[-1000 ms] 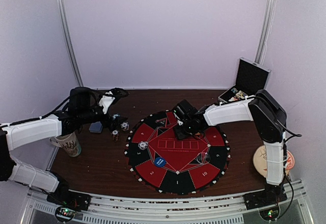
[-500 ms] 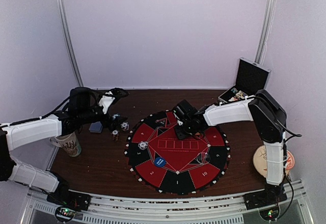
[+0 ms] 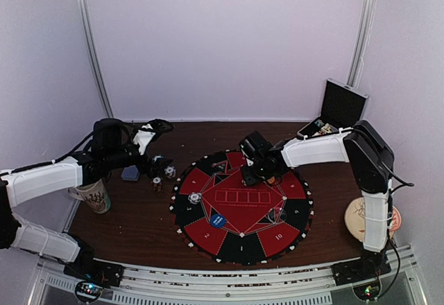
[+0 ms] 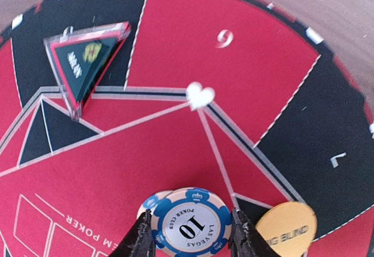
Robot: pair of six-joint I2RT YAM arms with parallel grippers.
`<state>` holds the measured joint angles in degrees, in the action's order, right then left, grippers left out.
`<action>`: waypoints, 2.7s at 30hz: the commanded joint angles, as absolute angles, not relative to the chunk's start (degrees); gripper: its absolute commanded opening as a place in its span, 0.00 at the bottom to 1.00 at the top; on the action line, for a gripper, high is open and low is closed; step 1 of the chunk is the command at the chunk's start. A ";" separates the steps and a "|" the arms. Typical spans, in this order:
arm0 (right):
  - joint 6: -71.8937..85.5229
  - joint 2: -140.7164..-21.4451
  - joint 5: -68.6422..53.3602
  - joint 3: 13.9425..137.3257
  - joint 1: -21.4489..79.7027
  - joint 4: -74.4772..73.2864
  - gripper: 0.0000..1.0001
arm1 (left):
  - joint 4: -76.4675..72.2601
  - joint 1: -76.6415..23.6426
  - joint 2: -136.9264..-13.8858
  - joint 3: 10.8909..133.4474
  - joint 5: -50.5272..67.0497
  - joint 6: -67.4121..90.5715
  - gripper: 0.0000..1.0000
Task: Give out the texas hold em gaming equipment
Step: Pick up the pile of poker chips from the community card area.
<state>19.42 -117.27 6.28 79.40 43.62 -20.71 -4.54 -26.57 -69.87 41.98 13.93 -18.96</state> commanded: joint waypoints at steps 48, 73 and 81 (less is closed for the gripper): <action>16.81 -119.30 1.83 81.60 43.35 -22.61 0.35 | -7.47 -26.20 -70.03 41.31 14.24 -19.29 0.98; 15.75 -122.65 1.65 84.07 44.76 -24.96 0.51 | -7.47 -26.19 -70.13 41.31 13.99 -19.25 0.98; 15.76 -122.72 2.60 84.29 45.36 -25.61 0.49 | -7.48 -26.19 -69.96 41.31 13.85 -19.25 0.98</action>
<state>16.21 -120.57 1.96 83.46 44.56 -24.62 -4.58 -26.57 -69.87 41.67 13.93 -18.96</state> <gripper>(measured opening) 0.505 0.978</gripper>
